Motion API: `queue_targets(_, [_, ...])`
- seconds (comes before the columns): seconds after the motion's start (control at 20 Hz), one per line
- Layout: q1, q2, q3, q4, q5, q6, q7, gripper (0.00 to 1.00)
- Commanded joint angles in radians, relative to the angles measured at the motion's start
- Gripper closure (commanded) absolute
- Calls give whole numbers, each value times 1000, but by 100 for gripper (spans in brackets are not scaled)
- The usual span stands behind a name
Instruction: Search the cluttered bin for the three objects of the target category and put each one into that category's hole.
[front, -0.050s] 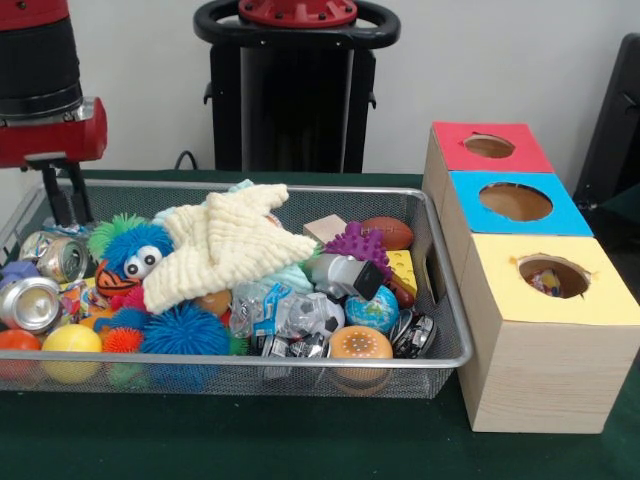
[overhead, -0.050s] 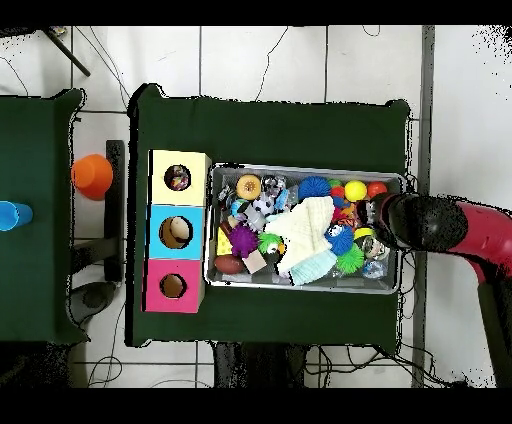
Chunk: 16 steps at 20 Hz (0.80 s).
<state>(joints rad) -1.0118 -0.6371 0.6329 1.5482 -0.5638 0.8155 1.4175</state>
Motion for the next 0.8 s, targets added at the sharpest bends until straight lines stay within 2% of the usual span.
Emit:
queue_targets(0.05, [-16, 40, -51, 56, -28, -87, 20, 0])
queue_targets(0.3, [-18, 54, -52, 51, -22, -121, 14, 0])
queue_targets(0.5, [-9, 96, -68, 28, -28, -136, 21, 0])
queue_targets(0.8, [-22, 151, -73, 37, -45, -220, 20, 0])
